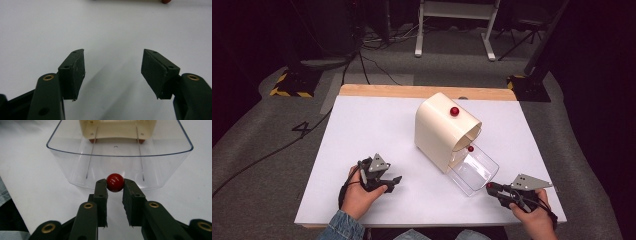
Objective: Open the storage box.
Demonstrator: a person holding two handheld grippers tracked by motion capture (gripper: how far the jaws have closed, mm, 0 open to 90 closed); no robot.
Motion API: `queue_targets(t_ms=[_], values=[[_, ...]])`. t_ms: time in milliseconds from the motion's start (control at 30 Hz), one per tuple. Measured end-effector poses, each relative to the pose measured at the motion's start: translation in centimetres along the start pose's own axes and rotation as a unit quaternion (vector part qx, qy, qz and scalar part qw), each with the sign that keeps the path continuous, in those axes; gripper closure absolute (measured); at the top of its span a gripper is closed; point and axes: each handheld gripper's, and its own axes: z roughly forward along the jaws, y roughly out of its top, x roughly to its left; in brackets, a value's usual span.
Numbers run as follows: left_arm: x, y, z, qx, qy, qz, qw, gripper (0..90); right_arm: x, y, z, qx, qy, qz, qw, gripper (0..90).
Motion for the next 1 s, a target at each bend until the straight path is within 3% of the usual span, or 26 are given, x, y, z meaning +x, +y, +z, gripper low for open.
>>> queue_targets(t_ms=[200, 300, 433, 667, 1000], values=[[0.0, 0.0, 0.0, -0.002, 0.002, -0.001, 1.0, 34.5, -0.1, -0.6, 1.0, 0.026, 0.001, 0.0, 0.9996, 72.4], [0.1, -0.1, -0.1, -0.003, 0.004, -0.004, 1.0, 34.0, -0.1, -0.6, 0.8, 0.018, -0.005, -0.001, 0.9998, 58.0], [0.1, -0.1, -0.2, -0.002, 0.004, -0.005, 1.0, 33.9, -0.2, -0.1, -0.3, 0.0, -0.003, 0.008, 1.0, 51.0], [0.3, -0.7, -0.5, 0.003, 0.012, -0.009, 0.9999, 33.7, 0.0, 2.9, -1.6, -0.034, -0.006, -0.007, 0.9994, 51.4], [0.9, -2.0, -0.7, 0.029, 0.029, -0.015, 0.9991, 33.6, -0.1, 8.6, 0.1, -0.076, 0.016, -0.023, 0.9967, 59.7]])
